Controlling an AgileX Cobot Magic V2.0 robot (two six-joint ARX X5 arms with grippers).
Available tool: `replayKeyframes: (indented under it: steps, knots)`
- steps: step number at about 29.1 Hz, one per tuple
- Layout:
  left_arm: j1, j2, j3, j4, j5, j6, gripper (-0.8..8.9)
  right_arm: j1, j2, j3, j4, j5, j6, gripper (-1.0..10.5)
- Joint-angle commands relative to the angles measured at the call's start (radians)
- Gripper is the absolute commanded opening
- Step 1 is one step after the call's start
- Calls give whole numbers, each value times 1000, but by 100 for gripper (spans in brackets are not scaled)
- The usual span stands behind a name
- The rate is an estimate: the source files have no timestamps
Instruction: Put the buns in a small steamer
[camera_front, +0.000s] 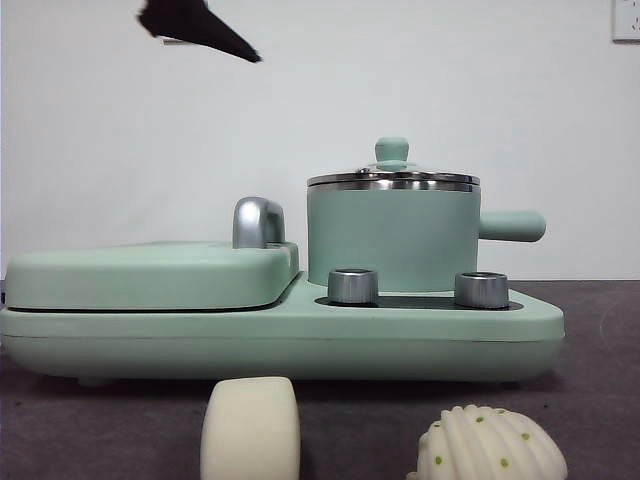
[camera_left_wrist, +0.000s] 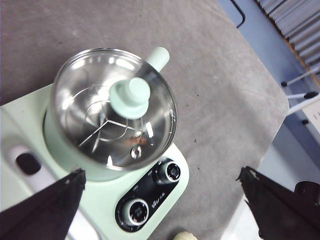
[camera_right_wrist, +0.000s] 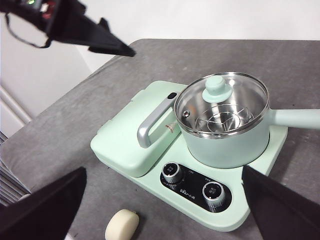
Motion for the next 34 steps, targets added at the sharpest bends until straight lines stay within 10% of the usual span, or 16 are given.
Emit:
replayKeyframes:
  steps: [1, 17, 34]
  knots:
    - [-29, 90, 123, -58, -34, 43, 491, 0, 3, 15, 10, 0, -7, 496]
    - [-161, 604, 873, -501, -264, 127, 490, 0, 3, 15, 15, 2, -7, 496]
    - [-236, 715, 930, -476, -443, 194, 459, 0, 4, 15, 17, 4, -7, 496]
